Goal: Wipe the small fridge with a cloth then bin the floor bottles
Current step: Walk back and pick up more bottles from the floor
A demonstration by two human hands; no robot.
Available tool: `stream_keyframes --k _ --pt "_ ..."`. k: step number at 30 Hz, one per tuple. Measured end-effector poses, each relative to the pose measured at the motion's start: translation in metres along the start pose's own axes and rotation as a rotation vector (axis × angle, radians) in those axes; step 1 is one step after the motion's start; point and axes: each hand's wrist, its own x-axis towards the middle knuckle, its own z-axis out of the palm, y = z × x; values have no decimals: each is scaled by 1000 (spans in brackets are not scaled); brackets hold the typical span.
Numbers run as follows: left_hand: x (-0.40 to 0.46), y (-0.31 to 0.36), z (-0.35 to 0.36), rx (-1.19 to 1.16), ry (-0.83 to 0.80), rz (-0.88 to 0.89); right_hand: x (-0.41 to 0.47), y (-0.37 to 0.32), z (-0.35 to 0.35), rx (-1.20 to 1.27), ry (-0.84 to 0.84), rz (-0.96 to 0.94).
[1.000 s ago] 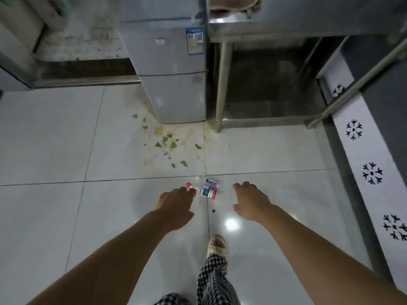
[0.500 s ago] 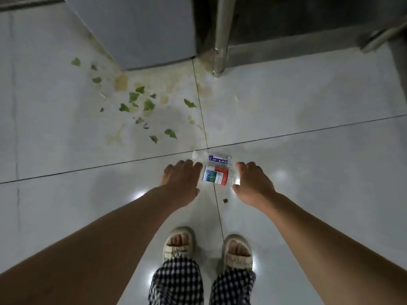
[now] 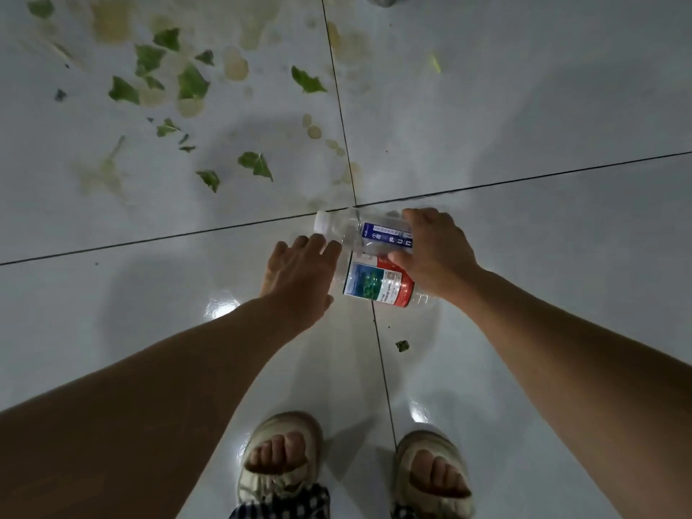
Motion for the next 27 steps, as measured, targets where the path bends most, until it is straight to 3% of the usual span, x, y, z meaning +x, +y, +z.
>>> stream_keyframes --k 9,15,21,27 --pt "12 -3 23 -18 14 22 17 11 4 16 -116 -89" --pt "10 -4 8 -2 -54 30 10 11 -4 12 -68 -35" --pt "-16 1 -52 47 -108 -1 -29 12 -56 44 -26 85" --pt "-56 13 -158 106 -156 -7 -82 -1 -159 60 23 169"
